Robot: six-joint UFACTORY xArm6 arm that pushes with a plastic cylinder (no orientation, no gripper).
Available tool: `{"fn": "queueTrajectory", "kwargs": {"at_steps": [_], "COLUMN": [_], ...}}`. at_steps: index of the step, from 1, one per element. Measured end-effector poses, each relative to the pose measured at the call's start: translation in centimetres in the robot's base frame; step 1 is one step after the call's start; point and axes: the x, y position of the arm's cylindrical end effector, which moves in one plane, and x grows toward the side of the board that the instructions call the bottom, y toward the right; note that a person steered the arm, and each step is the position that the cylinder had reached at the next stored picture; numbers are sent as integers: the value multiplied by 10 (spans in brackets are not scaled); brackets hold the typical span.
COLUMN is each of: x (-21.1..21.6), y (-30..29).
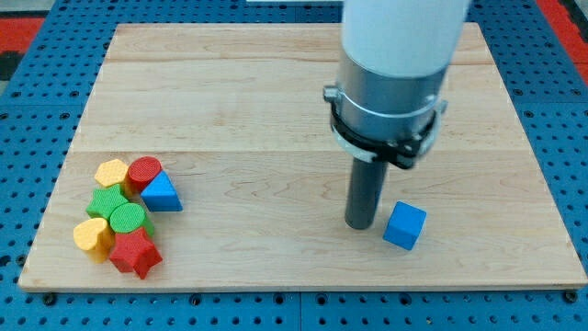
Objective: Drag the red star into the group of blocks
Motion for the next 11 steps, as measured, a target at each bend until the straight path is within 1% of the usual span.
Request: {"fn": "queueTrajectory", "kwargs": {"at_steps": [1, 2, 3, 4, 5, 6, 7, 8, 9, 10, 11], "x": [2, 2, 63, 66, 65, 66, 65, 62, 41, 24, 21], "y": [11, 44, 12, 4, -128, -223, -231, -291, -286, -265, -238]}}
